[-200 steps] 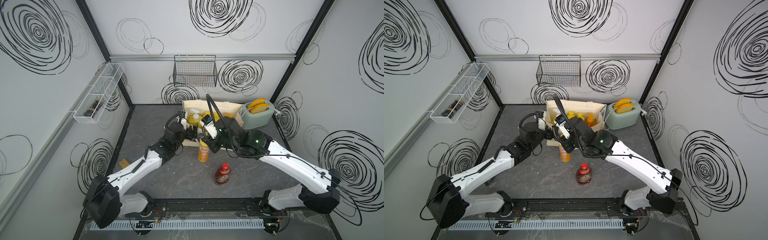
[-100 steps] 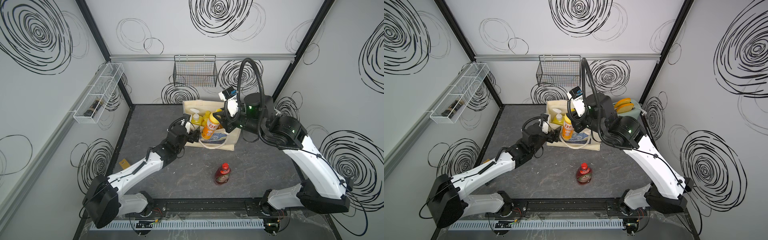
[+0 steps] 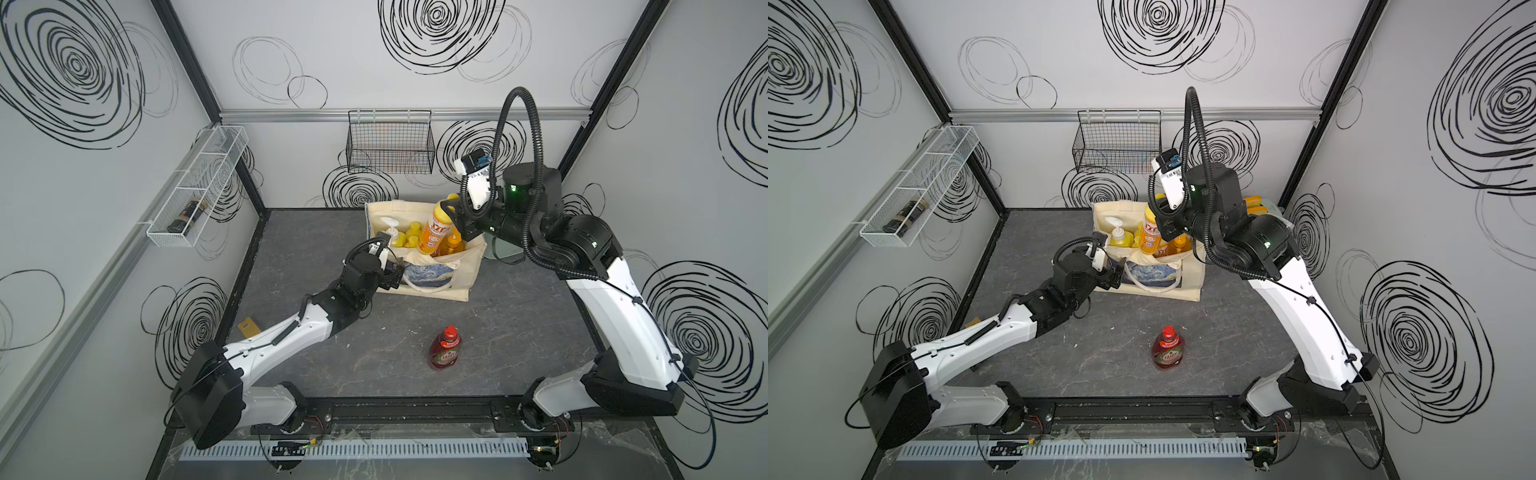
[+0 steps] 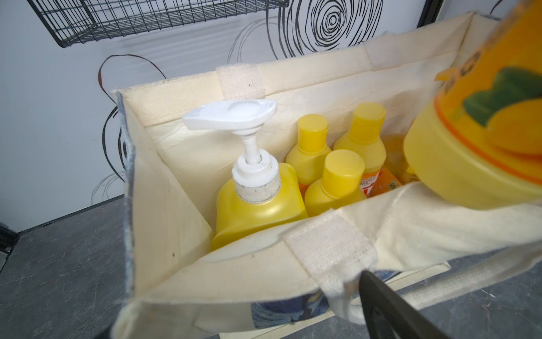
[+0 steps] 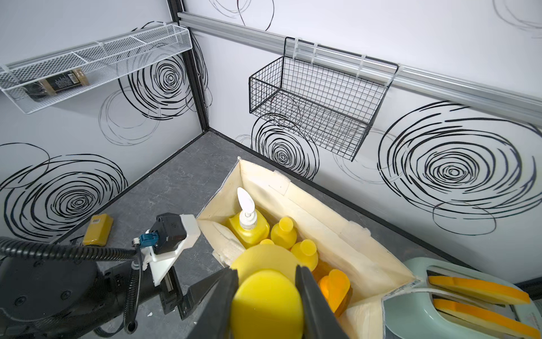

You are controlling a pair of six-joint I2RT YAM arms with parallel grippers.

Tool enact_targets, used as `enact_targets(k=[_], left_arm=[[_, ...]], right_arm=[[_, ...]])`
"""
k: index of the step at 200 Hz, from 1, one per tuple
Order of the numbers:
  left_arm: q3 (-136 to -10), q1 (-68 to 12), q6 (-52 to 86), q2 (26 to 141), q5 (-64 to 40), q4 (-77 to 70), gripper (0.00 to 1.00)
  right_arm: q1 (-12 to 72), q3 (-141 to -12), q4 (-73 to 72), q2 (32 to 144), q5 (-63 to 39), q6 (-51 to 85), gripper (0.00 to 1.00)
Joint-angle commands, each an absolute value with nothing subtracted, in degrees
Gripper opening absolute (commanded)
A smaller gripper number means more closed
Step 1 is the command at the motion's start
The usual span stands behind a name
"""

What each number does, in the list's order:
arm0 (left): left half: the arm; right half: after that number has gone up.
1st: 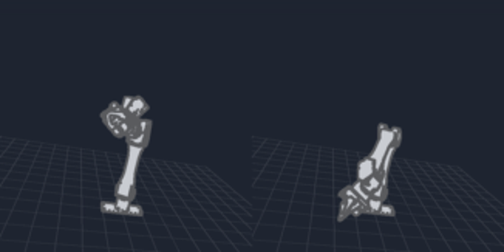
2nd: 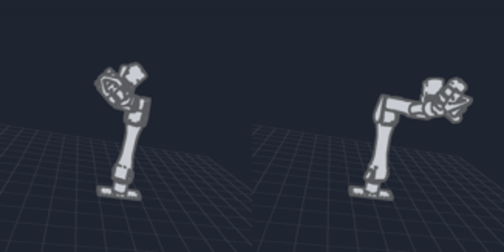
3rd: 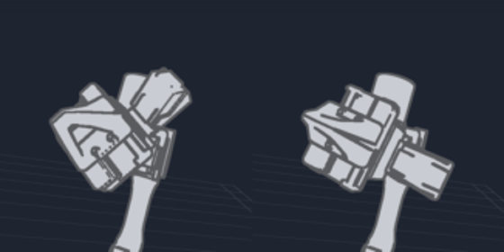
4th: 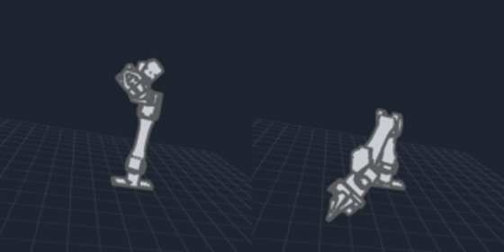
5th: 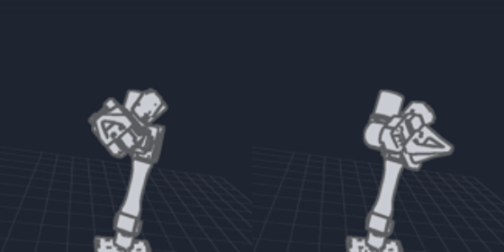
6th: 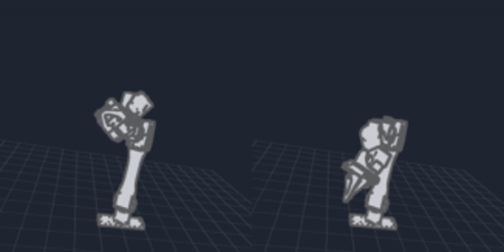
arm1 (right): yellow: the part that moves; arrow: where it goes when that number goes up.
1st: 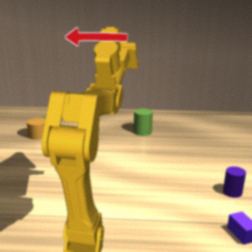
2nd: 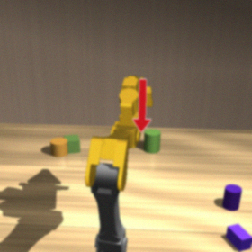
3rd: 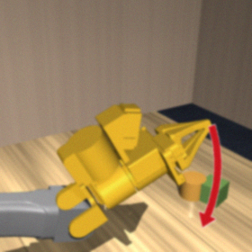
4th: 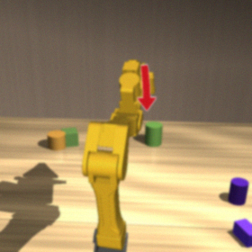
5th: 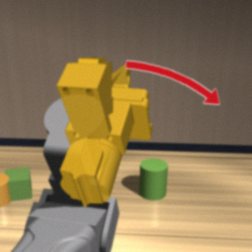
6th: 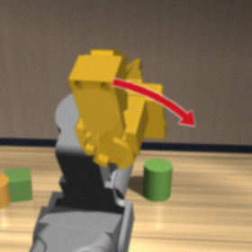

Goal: Pack dish soap into the shopping bag
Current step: Place the bottle of dish soap in the shopping bag.

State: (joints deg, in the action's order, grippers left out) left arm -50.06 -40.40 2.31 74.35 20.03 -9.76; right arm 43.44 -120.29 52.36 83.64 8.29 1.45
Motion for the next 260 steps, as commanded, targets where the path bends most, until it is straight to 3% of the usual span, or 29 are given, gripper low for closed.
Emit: enact_targets(k=[1,42,95,174,260], left_arm=[[-51.1,-41.0,2.2,74.4,19.9,-8.7,0.96],[-50.2,-40.2,4.3,70.4,17.7,-8.8,0.96],[-52.3,-39.4,15.5,63.1,15.9,-8.0,0.96],[-65.0,-41.6,15.6,77.8,18.1,-4.2,0.96],[-56.6,-43.2,8.4,76.2,21.8,-3.0,0.96]], right_arm=[[43.3,-123.1,46.5,80.5,8.4,0.5,0.00],[43.0,-125.7,47.0,81.9,14.0,-0.7,0.00],[42.0,-120.0,44.3,81.4,18.0,-1.7,0.00],[41.8,-108.2,40.6,79.1,11.0,1.2,0.00],[39.1,-105.7,35.9,78.3,14.6,-0.8,0.00]])
